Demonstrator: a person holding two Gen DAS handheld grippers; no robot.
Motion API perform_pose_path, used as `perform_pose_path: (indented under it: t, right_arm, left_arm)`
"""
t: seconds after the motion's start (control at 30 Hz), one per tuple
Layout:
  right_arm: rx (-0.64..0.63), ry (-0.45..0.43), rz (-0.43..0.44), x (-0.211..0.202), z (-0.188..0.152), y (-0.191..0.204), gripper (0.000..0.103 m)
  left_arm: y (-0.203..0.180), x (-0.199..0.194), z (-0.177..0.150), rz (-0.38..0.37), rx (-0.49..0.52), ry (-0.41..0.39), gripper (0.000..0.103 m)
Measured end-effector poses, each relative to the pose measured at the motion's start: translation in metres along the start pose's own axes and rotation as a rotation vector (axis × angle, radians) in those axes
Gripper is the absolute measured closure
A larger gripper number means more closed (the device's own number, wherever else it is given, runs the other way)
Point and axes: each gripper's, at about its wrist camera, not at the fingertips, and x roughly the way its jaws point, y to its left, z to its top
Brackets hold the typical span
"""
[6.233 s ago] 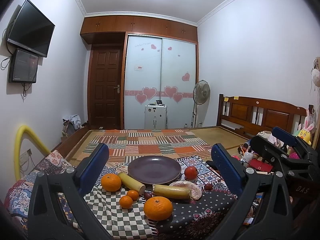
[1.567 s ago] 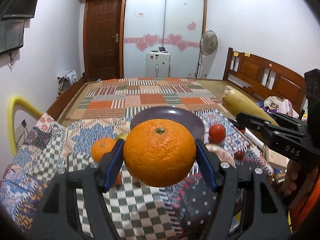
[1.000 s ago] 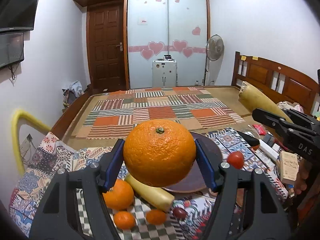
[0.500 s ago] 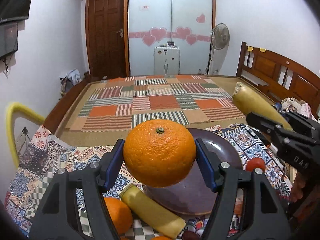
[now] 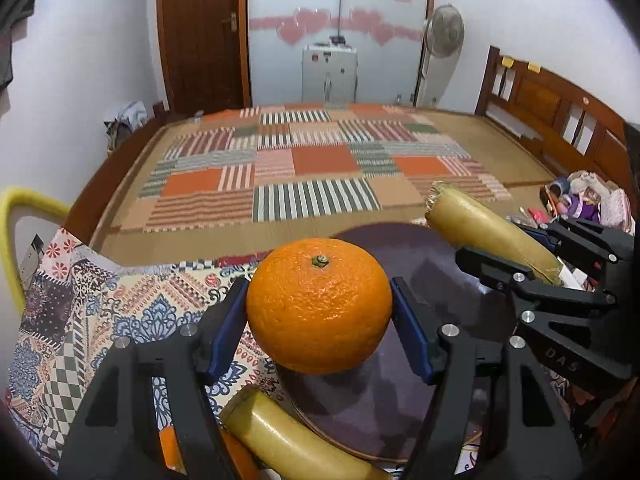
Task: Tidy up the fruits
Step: 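Lower the orange onto the purple plate with the left gripper while the right gripper sets the stalk beside it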
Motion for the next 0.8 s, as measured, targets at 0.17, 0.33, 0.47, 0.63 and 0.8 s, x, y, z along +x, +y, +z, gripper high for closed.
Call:
perform_pose_path:
  t: [0.17, 0.33, 0.47, 0.63, 0.8]
  right_arm:
    - [-0.009, 0.046, 0.015, 0.006, 0.003, -0.001, 0.069]
    - [-0.010, 0.113, 0.033, 0.020, 0.006, -0.002, 0.069]
    - [0.000, 0.164, 0.068, 0.029, 0.005, -0.005, 0.069]
    - [-0.017, 0.188, 0.052, 0.033, 0.003, -0.003, 0.069]
    - [-0.024, 0.196, 0.056, 0.034, 0.004, -0.002, 0.069]
  left_arm:
    - [0.000, 0.011, 0.003, -0.023, 0.013, 0.057, 0.034]
    - [-0.002, 0.020, 0.004, -0.020, 0.026, 0.100, 0.034]
    - [-0.005, 0.026, 0.007, -0.029, 0.029, 0.122, 0.034]
    - [-0.006, 0.030, 0.006, -0.023, 0.044, 0.144, 0.034]
    - [-0.009, 0.032, 0.006, -0.033, 0.060, 0.158, 0.034]
